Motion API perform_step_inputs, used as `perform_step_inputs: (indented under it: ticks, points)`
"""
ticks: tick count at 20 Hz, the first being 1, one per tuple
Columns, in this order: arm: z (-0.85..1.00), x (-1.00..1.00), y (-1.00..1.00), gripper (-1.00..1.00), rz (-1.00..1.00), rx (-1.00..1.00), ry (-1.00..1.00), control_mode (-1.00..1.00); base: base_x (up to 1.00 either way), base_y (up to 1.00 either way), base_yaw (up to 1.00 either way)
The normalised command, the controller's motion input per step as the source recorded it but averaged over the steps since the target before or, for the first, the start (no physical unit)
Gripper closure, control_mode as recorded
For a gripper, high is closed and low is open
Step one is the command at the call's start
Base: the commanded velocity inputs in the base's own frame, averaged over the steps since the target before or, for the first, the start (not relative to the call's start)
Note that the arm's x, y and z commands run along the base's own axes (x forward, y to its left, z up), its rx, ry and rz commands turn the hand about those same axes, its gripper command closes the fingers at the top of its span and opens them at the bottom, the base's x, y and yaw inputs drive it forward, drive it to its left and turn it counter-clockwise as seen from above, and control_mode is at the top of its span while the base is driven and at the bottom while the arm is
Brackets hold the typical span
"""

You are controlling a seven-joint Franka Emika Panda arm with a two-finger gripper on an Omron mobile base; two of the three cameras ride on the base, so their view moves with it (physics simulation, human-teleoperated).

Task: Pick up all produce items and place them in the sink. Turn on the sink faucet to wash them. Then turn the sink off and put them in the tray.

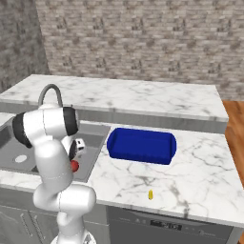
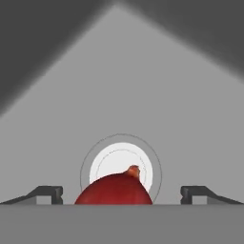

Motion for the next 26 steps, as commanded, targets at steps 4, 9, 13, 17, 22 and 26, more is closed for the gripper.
perform_step_inputs:
  ticks: [4,9,13,17,22,26]
  points:
    - [0.46,-0.12,-0.05,-1.0,0.01,0.02,-0.12,-1.0,0.0,0.0,0.0]
    - [0.59,-0.04,-0.15,-1.0,0.02,0.09,-0.1,-1.0,0.0,0.0,0.0]
    - [0.68,-0.01,-0.16,-1.0,0.03,0.11,-0.11,-1.0,0.0,0.0,0.0]
    - [0.61,-0.01,-0.21,-1.0,0.03,0.09,-0.13,-1.0,0.0,0.0,0.0]
    - [0.67,0.0,-0.08,-1.0,0.01,0.07,-0.15,-1.0,0.0,0.0,0.0]
    - [0.7,0.0,0.0,-1.0,0.01,0.06,-0.11,-1.0,0.0,0.0,0.0]
